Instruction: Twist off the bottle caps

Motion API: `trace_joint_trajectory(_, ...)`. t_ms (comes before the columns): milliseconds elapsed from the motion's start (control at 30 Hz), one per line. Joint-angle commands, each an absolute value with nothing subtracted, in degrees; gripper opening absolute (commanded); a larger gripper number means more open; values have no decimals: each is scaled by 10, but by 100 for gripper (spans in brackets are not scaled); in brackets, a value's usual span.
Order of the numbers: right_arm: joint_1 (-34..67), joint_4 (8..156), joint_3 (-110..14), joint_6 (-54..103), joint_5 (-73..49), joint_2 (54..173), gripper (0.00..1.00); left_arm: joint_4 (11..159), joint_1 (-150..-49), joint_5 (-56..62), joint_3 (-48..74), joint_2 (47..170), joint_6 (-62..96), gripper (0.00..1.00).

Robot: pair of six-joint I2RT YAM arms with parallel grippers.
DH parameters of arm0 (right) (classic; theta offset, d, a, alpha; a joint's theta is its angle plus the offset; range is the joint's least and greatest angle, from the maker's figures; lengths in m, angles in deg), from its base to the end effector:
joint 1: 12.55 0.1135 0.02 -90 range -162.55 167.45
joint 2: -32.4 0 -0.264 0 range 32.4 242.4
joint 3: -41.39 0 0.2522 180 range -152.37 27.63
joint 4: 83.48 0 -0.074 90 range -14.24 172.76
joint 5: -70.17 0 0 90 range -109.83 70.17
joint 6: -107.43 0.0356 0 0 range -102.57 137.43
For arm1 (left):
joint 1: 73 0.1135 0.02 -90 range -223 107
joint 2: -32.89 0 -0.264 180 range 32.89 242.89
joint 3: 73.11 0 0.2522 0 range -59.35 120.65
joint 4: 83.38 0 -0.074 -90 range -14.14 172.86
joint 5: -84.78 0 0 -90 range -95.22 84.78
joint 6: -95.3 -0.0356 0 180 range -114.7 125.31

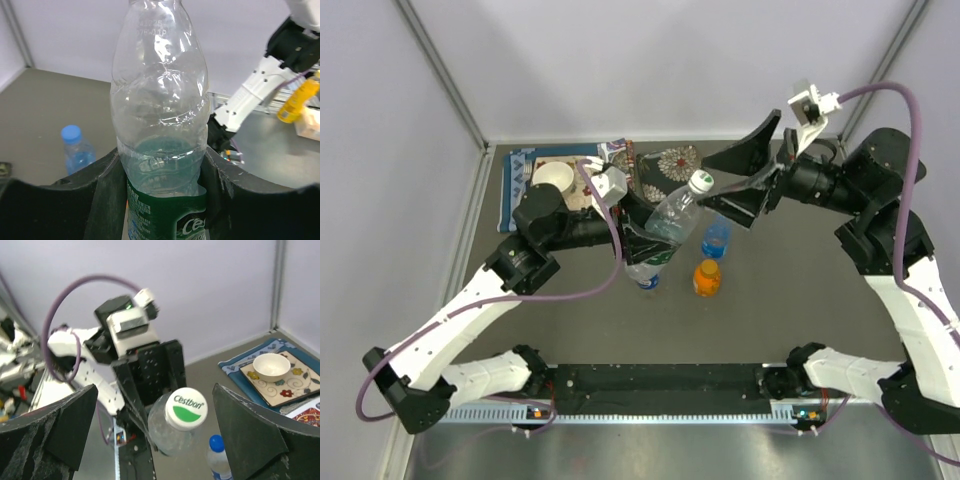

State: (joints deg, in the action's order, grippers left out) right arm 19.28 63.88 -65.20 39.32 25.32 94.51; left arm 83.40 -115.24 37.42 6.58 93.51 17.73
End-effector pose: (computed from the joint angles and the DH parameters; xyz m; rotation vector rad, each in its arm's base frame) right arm 0.1341 0.1129 0.5439 -0.8291 1.3227 1.2885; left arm 0.1530 -0.1715 0.4362 1.0180 1.2897 -1.2900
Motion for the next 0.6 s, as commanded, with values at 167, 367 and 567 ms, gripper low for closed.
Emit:
trace_joint_trajectory(167,208,598,-683,528,1,965,99,807,-1251,28,89,912,58,40)
trace_joint_trajectory(367,223,567,-682,542,-73,980,96,804,-1319,-150,99,937,3,39)
trace_joint_trajectory(567,230,567,-689,547,-95,997,90,809,-1364,-274,112,968,-36,39)
